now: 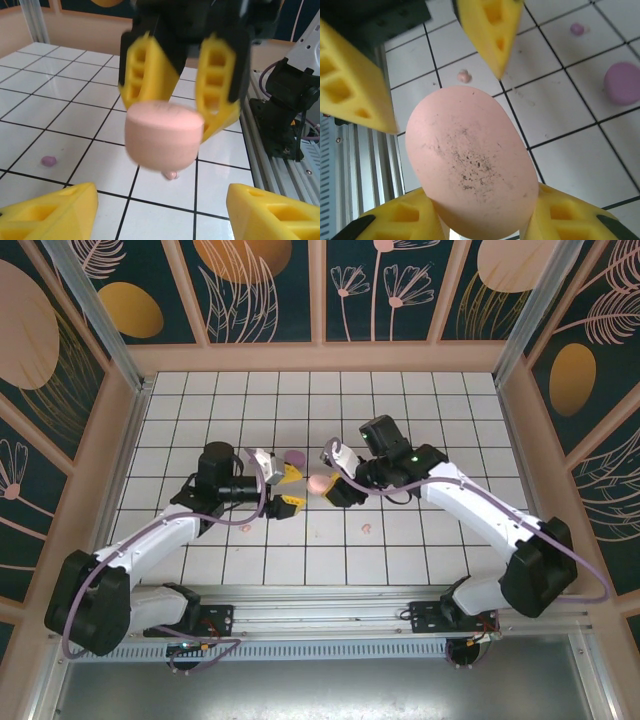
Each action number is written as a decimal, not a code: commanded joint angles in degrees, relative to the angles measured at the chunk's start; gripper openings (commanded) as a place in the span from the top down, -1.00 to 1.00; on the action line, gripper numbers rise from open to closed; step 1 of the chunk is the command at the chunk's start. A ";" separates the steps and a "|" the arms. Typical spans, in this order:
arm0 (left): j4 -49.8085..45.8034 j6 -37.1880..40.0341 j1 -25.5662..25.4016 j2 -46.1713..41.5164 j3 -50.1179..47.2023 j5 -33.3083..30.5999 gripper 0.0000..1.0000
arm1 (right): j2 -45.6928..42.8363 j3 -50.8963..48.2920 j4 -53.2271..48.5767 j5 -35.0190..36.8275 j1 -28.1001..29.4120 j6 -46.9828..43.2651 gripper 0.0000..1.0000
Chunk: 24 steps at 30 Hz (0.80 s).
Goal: Insert wireless bluetooth earbuds into charging case
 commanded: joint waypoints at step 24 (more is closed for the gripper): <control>0.62 -0.50 -4.33 5.28 6.47 2.48 -0.19 | -0.89 0.15 -3.34 -2.49 1.53 -5.80 0.56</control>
